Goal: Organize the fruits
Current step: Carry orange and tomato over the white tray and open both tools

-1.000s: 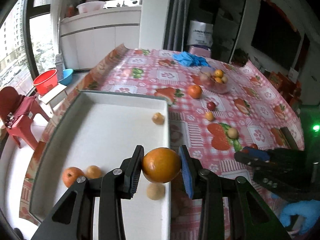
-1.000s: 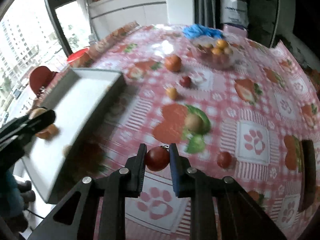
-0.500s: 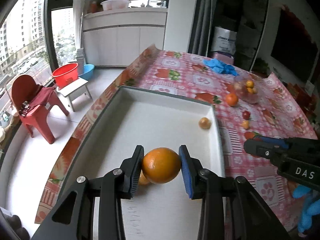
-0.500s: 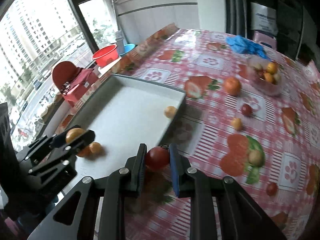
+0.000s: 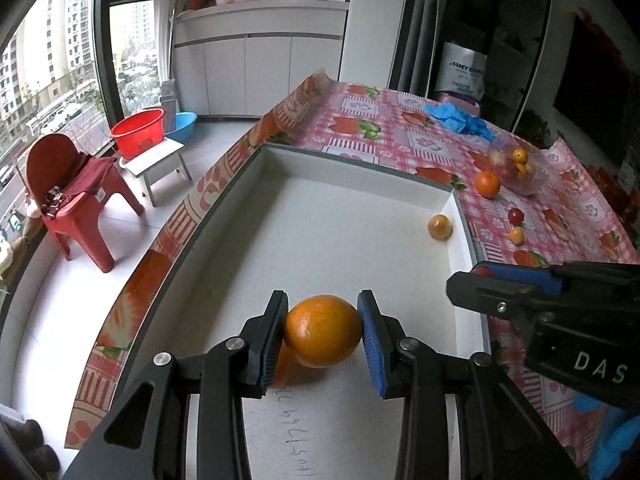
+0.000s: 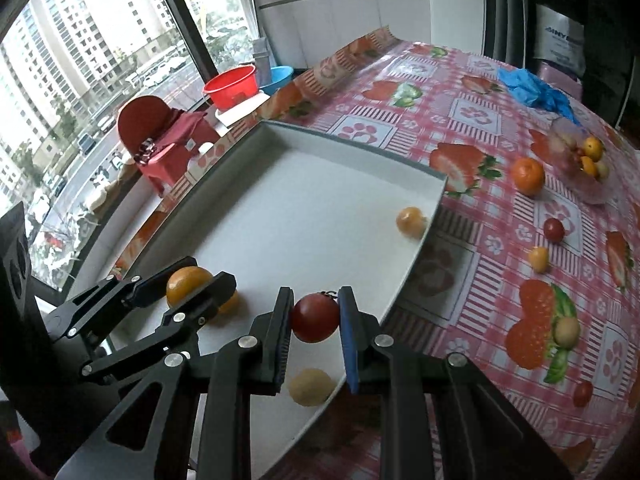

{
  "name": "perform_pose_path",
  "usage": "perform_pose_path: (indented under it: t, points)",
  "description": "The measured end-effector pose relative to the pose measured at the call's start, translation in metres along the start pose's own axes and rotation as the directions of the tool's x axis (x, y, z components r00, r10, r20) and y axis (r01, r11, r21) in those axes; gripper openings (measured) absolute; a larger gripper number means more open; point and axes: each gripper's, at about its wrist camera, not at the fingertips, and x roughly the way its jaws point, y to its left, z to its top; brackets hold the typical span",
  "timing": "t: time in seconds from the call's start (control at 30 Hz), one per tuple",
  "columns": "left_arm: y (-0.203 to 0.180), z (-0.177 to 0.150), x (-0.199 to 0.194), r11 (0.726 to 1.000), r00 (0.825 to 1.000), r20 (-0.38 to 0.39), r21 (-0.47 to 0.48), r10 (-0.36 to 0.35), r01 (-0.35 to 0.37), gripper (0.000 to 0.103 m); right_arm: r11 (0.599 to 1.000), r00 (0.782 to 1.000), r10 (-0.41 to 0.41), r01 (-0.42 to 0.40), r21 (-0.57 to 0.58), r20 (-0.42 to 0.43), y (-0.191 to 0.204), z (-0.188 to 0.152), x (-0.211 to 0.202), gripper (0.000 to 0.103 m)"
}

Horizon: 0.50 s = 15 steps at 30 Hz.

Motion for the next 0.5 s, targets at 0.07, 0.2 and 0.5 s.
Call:
perform_pose_path:
  t: [0.07,0.2,0.5]
  points:
    - [0.0002,-0.001,0.0005,1.0,1.0,-0.003,0.0,-0.001,0.001,0.038,1.0,1.0,0.0,0.0,-0.002,-0.007,0.0013,0.0001,0.0031,0.025]
    - [0.0009,-0.0028,0.0001,1.0,1.0,-0.003,0.001,0.0,0.0,0.038,1.0,1.0,0.0,0.0,0.003,-0.017,0.0028,-0.0013,0.0066,0.026]
    - [0.0017,-0.0041,-0.0015,1.0,1.0,0.003,0.004,0.009,-0.009,0.038,0.999,1.0,0.012,-0.011,0.033,-0.029,-0.0039,-0.0018,0.0086,0.043]
